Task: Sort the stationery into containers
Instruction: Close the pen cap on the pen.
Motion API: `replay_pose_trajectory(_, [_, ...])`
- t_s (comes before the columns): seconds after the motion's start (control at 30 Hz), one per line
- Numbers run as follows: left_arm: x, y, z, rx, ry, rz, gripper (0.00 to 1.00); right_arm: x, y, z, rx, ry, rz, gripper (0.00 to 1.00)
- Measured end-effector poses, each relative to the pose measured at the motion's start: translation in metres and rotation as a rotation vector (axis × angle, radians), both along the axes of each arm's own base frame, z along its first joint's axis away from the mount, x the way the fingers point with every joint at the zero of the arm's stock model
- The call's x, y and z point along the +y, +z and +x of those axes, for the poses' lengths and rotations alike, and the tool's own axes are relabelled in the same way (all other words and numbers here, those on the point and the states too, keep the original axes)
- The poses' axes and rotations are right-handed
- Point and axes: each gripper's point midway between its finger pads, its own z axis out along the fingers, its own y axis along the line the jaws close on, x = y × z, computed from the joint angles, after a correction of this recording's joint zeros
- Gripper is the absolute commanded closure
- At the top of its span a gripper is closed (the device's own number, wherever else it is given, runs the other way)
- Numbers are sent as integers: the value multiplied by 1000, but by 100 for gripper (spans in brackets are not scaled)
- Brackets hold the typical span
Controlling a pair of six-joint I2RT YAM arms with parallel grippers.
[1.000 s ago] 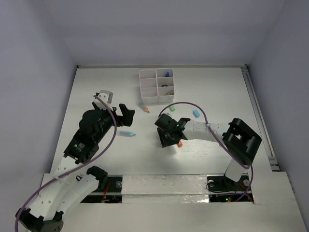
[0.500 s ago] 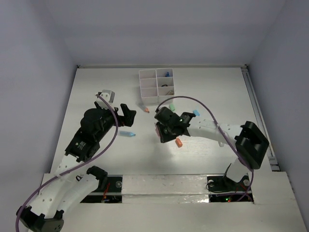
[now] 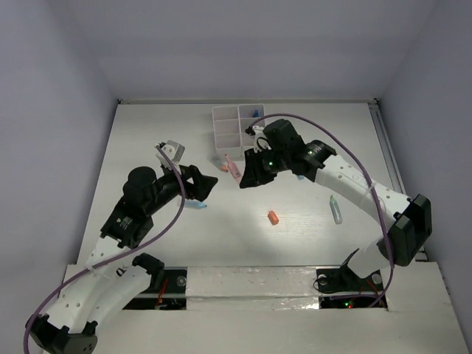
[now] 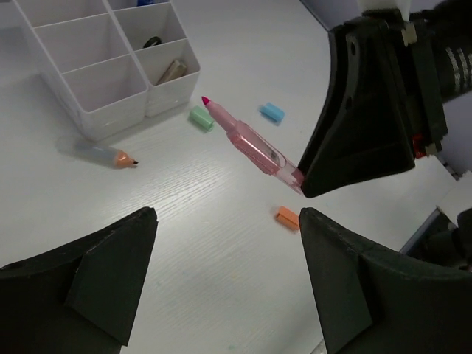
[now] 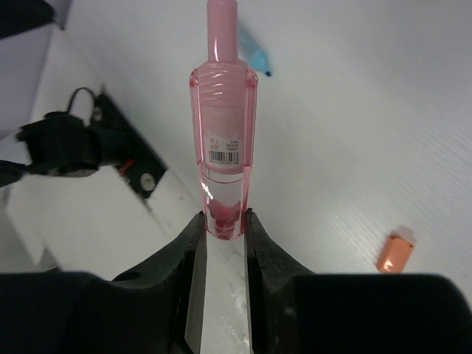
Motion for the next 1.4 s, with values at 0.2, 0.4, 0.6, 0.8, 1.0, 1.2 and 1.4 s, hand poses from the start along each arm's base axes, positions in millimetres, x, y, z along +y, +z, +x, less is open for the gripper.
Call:
replay_pose_trajectory(0.2, [-12,6,-7,-10,-73,-42,22,7,28,-11,107,106,185,100])
replay_pose_trajectory(0.4, [-19,2,5,54,-48,-98,30,7,26,-19,98,128,168,100])
replay_pose_trajectory(0.6, [-31,-9,14,126,-35,-192,49,-6,11,-31,103,115,144,100])
replay_pose_trajectory(0.8, [-43,-28,25,216,-23,-235,56,-11,10,-30,49,106,135,100])
replay_pose_trajectory(1.0, [-56,-27,27,232,-42,-270,55,-12,11,-29,-1,107,125,100])
replay_pose_trajectory(1.2, [-66,-23,28,239,-59,-307,57,-12,8,-26,-33,102,101,100])
replay_pose_trajectory(1.4, [-73,-20,29,235,-70,-328,62,-9,7,-29,-45,112,91,100])
